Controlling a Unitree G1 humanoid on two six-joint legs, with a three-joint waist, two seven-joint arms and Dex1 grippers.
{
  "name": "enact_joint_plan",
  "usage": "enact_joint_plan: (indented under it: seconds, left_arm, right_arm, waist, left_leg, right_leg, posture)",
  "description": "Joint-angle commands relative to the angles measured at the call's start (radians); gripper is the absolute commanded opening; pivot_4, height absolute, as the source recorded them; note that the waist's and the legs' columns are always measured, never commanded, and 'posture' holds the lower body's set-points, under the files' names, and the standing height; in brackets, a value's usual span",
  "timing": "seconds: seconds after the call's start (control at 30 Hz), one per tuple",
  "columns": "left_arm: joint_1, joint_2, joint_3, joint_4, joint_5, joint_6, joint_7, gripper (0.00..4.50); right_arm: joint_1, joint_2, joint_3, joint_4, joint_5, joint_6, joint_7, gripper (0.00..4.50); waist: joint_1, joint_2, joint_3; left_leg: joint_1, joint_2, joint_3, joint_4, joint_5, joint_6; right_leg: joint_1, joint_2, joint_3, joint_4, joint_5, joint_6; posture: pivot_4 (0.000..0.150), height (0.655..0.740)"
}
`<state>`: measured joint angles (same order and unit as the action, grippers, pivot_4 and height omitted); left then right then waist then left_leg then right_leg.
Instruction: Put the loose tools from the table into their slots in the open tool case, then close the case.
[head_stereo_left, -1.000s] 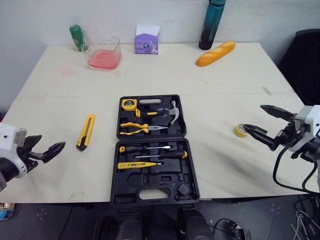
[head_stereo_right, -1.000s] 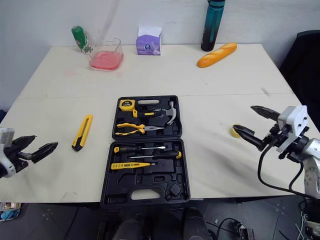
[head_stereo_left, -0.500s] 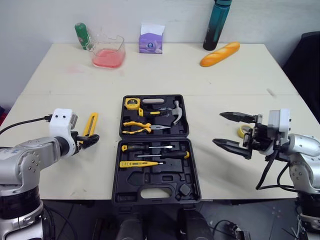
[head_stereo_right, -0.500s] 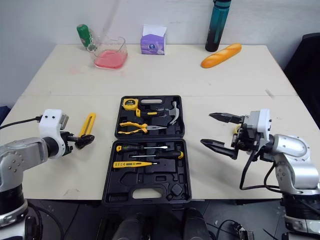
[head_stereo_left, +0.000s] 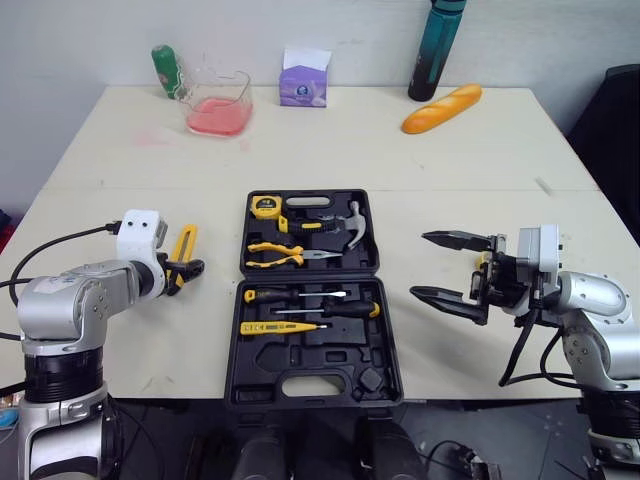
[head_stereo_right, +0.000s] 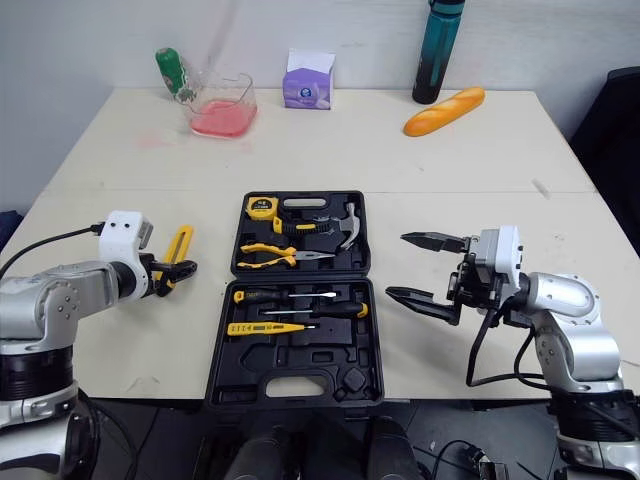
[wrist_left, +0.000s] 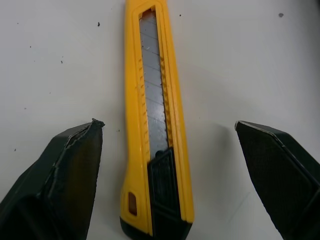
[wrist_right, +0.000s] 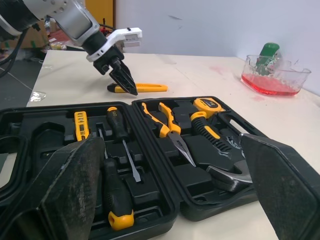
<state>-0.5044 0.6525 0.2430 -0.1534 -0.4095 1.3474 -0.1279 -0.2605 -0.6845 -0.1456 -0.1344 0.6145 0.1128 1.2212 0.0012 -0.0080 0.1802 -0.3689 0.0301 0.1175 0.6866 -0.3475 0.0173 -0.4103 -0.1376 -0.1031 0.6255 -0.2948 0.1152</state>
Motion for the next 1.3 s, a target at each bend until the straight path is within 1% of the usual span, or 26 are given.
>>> enact_joint_plan:
  seconds: [0.03, 0.2, 0.43, 0.53, 0.67, 0.73, 0.8, 0.9, 0.97, 1.07, 1.13, 1.2, 1.3]
  left_arm:
    - [-0.025, 0.001, -0.005, 0.036, 0.037, -0.047, -0.008, 4.46]
    - [-0.031, -0.004, -0.059, 0.127, 0.085, -0.116, -0.019, 4.46]
    - [-0.029, -0.024, -0.075, 0.189, 0.088, -0.131, -0.066, 4.46]
    - [-0.021, -0.027, -0.076, 0.203, 0.090, -0.143, -0.081, 3.67]
    - [0.001, -0.038, -0.050, 0.191, 0.088, -0.137, -0.083, 1.99]
    - [0.001, -0.042, -0.042, 0.187, 0.092, -0.146, -0.082, 1.27]
    - [-0.016, -0.065, 0.003, 0.194, 0.101, -0.190, -0.051, 1.24]
    - [-0.035, -0.092, 0.058, 0.179, 0.090, -0.243, -0.044, 1.24]
    - [-0.024, -0.079, 0.056, 0.143, 0.094, -0.303, -0.074, 1.24]
    - [-0.001, -0.058, 0.052, 0.103, 0.093, -0.322, -0.101, 1.24]
    - [0.035, -0.024, 0.052, 0.045, 0.083, -0.371, -0.157, 1.24]
    - [0.094, 0.028, 0.056, -0.043, 0.058, -0.424, -0.251, 1.24]
    - [0.157, 0.084, 0.067, -0.128, 0.034, -0.601, -0.399, 1.24]
  right_arm:
    - [0.004, 0.009, 0.000, -0.052, 0.012, 0.004, -0.009, 4.50]
    - [-0.014, 0.017, 0.005, -0.052, 0.005, -0.001, -0.024, 4.50]
    - [-0.032, 0.021, 0.019, -0.044, -0.006, 0.001, -0.027, 4.50]
    - [-0.031, 0.022, 0.022, -0.057, -0.004, 0.007, -0.032, 4.50]
    - [-0.015, 0.007, 0.009, -0.057, -0.009, 0.003, -0.029, 4.50]
    - [-0.012, 0.008, 0.008, -0.057, -0.012, 0.000, -0.031, 4.50]
    - [-0.006, 0.012, 0.012, -0.057, -0.018, -0.004, -0.035, 4.50]
    - [0.005, 0.007, 0.017, -0.057, -0.032, -0.008, -0.034, 4.50]
    - [0.004, -0.008, 0.009, -0.037, -0.053, -0.028, -0.019, 4.50]
    - [0.000, -0.028, -0.015, -0.014, -0.060, -0.034, -0.012, 4.50]
    - [0.013, -0.055, -0.035, -0.014, -0.054, -0.030, 0.002, 4.50]
    - [0.046, -0.088, -0.063, -0.030, -0.043, -0.020, 0.017, 4.50]
    - [0.096, -0.125, -0.098, -0.043, -0.036, -0.012, 0.025, 4.50]
  waist:
    - [-0.001, 0.000, 0.000]
    - [0.000, 0.000, 0.000]
    - [0.007, 0.000, 0.000]
    - [0.010, 0.001, -0.001]
    - [0.013, 0.001, -0.001]
    - [0.013, 0.001, -0.001]
    - [0.013, 0.001, -0.001]
    - [0.021, 0.001, -0.001]
    - [0.022, 0.000, 0.000]
    - [0.021, 0.000, 0.000]
    - [0.020, -0.001, 0.000]
    - [0.016, -0.002, 0.001]
    - [0.018, -0.002, 0.001]
  left_leg:
    - [0.000, 0.000, 0.000, 0.000, 0.000, 0.000]
    - [0.000, 0.000, 0.000, 0.000, 0.000, 0.000]
    - [0.001, -0.001, 0.000, 0.000, 0.001, 0.000]
    - [0.002, -0.001, 0.000, 0.000, 0.001, 0.000]
    - [0.002, -0.001, 0.000, 0.000, 0.001, 0.000]
    - [0.002, -0.001, 0.000, 0.000, 0.001, 0.001]
    - [0.002, -0.001, 0.000, 0.000, 0.001, 0.001]
    - [0.002, -0.001, 0.000, 0.000, 0.001, 0.001]
    - [0.001, -0.001, 0.000, 0.000, 0.001, 0.001]
    - [0.000, -0.001, 0.000, 0.000, 0.001, 0.001]
    - [-0.001, -0.001, 0.000, 0.000, 0.001, 0.001]
    - [-0.002, 0.000, 0.000, 0.000, 0.000, 0.001]
    - [-0.002, 0.000, 0.000, -0.001, 0.000, 0.000]
  right_leg:
    - [0.000, 0.000, 0.000, 0.000, 0.000, 0.000]
    - [0.000, 0.000, 0.000, 0.000, 0.000, 0.000]
    - [0.001, -0.001, 0.000, 0.002, 0.000, 0.000]
    - [0.001, -0.001, 0.000, 0.002, 0.000, 0.000]
    - [0.001, -0.001, 0.000, 0.002, 0.000, 0.000]
    - [0.001, -0.001, 0.000, 0.002, 0.000, 0.000]
    - [0.001, -0.001, 0.000, 0.002, 0.000, 0.000]
    - [0.001, -0.001, 0.000, 0.002, 0.000, 0.000]
    - [0.000, -0.001, 0.000, 0.002, 0.000, 0.000]
    - [0.000, -0.001, -0.001, 0.000, 0.000, 0.000]
    - [0.000, -0.001, -0.001, -0.001, 0.001, 0.000]
    - [-0.001, -0.001, -0.001, -0.001, 0.000, 0.000]
    - [-0.001, -0.001, -0.001, -0.002, 0.000, 0.000]
  posture:
    - [0.150, 0.7400]
    - [0.150, 0.7400]
    - [0.150, 0.7400]
    - [0.150, 0.7400]
    - [0.150, 0.7400]
    - [0.150, 0.7400]
    - [0.150, 0.7400]
    - [0.150, 0.7400]
    - [0.150, 0.7400]
    - [0.150, 0.7400]
    - [0.150, 0.7400]
    - [0.150, 0.7400]
    - [0.150, 0.7400]
